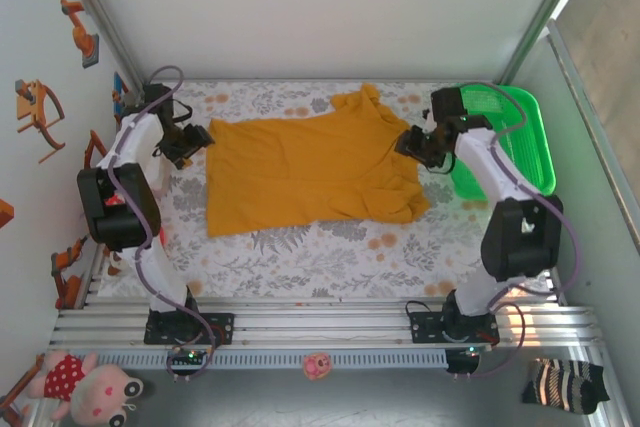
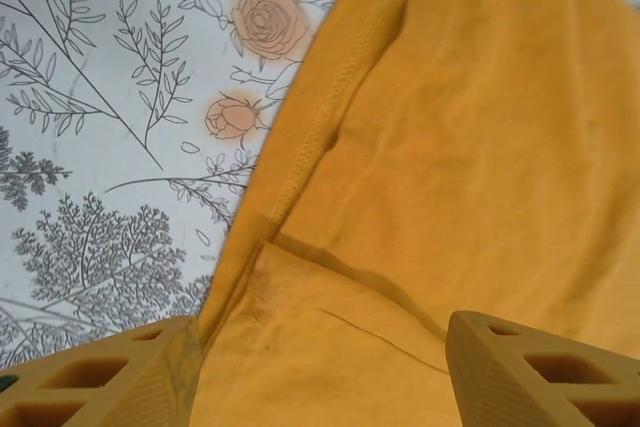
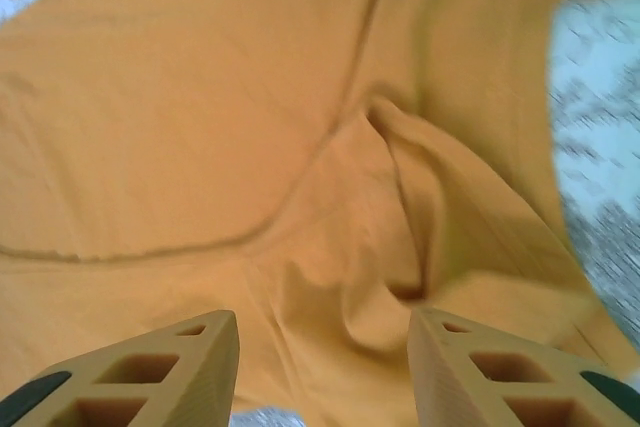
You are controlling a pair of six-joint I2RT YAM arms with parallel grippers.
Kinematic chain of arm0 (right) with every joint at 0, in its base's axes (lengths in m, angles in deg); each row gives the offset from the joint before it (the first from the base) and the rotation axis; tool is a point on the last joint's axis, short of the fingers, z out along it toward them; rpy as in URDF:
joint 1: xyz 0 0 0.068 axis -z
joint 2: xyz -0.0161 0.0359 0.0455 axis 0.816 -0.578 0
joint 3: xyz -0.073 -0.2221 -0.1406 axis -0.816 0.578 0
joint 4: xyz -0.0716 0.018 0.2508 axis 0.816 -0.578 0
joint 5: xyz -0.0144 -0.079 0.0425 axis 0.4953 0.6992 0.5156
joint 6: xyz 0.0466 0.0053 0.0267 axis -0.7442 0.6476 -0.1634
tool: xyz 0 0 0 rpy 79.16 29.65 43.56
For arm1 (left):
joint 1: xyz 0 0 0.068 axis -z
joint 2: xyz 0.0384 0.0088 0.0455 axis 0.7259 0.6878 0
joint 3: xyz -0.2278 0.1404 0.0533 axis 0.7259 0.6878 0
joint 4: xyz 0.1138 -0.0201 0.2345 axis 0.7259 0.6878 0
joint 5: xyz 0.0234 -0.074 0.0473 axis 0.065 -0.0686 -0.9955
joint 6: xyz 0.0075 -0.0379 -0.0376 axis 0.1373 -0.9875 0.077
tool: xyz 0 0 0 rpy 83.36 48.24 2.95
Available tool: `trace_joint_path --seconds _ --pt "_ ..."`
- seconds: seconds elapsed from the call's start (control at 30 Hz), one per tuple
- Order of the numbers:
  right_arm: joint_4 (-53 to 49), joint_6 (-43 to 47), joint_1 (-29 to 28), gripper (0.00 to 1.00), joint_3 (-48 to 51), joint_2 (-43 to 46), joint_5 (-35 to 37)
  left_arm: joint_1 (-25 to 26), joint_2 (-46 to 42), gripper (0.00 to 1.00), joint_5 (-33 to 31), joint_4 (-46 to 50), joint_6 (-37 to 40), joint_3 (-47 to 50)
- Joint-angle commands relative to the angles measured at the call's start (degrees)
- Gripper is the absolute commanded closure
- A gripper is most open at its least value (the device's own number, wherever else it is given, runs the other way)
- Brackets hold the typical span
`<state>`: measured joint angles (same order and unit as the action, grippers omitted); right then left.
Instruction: Fold the inside-out t-shirt
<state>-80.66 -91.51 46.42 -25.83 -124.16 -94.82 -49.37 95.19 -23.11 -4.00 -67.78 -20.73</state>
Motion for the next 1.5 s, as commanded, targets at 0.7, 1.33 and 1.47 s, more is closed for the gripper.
trace_joint_path --seconds 0.7,1.33,1.47 --pt "10.6 -6.5 0.0 0.78 10.9 -8.2 0.7 10.3 -10.7 0.30 -0.4 -8.3 -9.4 29.0" --pt "2.8 -2.6 2.0 0.40 4.0 -1.7 3.9 7.8 -4.2 0.25 -4.2 -1.6 -2.5 12.3" --pt "2.6 -3.7 1.8 0.40 13.5 4.8 3.2 6.2 -11.2 0.22 -3.5 -0.3 -5.0 15.8"
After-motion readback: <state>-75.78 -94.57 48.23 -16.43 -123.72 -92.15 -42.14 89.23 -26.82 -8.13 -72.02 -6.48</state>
